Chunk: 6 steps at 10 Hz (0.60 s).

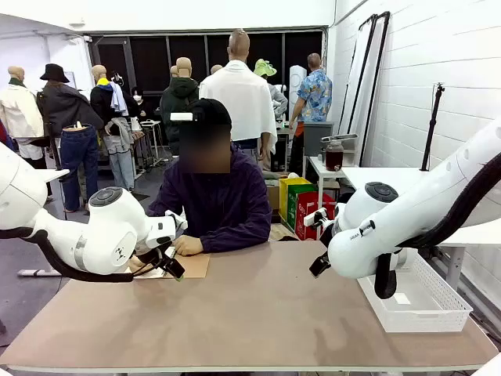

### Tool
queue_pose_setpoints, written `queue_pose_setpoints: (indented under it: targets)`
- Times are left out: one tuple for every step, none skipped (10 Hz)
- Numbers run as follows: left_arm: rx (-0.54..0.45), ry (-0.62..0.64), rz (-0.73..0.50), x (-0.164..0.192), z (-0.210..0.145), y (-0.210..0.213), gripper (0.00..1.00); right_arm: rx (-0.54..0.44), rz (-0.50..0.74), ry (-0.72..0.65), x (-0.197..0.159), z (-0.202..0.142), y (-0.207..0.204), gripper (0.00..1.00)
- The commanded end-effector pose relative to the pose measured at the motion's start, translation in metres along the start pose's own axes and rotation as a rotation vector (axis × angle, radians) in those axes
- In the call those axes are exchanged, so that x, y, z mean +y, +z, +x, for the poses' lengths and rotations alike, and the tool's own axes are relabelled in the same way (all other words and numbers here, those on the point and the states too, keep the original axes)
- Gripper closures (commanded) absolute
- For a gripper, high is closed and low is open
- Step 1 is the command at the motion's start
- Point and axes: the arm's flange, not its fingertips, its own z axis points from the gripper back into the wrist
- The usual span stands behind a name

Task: Sort the paper based on its condition.
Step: If a person hands you a paper, place it in the Organizing basket , and if it's crumpled, put it in the Trash can.

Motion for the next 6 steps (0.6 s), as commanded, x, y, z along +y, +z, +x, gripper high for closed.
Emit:
queue_pose_setpoints:
  targets:
    - [0.000, 0.000, 0.000, 0.0000, 0.0000, 0.0001, 0.00, 0.000, 0.000, 0.000, 0.0001, 0.0000, 0.0000, 0.00]
    - [0.000, 0.000, 0.000, 0.0000, 0.0000, 0.0001, 0.00, 0.000, 0.000, 0.000, 0.0001, 0.0000, 0.0000, 0.00]
    - [0.000, 0.000, 0.000, 0.0000, 0.0000, 0.0001, 0.00, 0.000, 0.000, 0.000, 0.0001, 0.0000, 0.0000, 0.00]
    - [0.000, 0.000, 0.000, 0.0000, 0.0000, 0.0001, 0.00, 0.000, 0.000, 0.000, 0.0001, 0.0000, 0.0000, 0.00]
    - [0.000, 0.000, 0.000, 0.0000, 0.0000, 0.0001, 0.00, 0.000, 0.000, 0.000, 0.0001, 0.0000, 0.0000, 0.00]
    - [0.000, 0.000, 0.000, 0.0000, 0.0000, 0.0001, 0.00, 0.000, 0.000, 0.000, 0.0001, 0.0000, 0.0000, 0.00]
